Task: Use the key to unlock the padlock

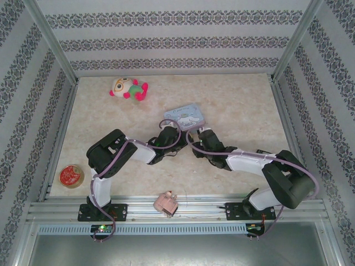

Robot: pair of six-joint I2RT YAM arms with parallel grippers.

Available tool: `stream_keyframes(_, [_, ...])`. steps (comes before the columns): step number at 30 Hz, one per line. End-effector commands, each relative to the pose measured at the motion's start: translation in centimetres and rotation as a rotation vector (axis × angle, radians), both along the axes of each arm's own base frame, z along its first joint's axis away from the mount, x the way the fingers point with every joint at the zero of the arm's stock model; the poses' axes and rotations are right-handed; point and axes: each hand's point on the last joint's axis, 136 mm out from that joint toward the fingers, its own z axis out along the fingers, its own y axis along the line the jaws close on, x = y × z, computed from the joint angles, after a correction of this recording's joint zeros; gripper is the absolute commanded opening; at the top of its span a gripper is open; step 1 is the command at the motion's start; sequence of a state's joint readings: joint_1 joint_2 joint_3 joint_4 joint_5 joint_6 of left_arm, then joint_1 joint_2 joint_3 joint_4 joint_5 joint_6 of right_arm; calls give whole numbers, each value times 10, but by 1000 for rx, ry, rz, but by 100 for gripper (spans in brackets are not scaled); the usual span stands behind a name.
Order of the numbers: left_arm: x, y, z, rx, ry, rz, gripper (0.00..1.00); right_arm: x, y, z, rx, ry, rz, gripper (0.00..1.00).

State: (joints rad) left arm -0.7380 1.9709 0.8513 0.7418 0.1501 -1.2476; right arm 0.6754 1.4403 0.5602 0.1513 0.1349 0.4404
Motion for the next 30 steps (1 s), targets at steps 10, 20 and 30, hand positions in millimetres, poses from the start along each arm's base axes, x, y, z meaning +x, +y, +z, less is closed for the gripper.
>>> stream_keyframes(10, [-3, 8, -14, 14, 108, 10, 0, 6, 15, 12, -186, -134, 69, 34])
stream_keyframes(20, [-4, 8, -14, 12, 104, 2, 0, 6, 17, -3, -216, -102, 74, 39])
stream_keyframes(30, [-5, 7, -16, 13, 105, -8, 0, 15, 19, -5, -243, -112, 62, 43])
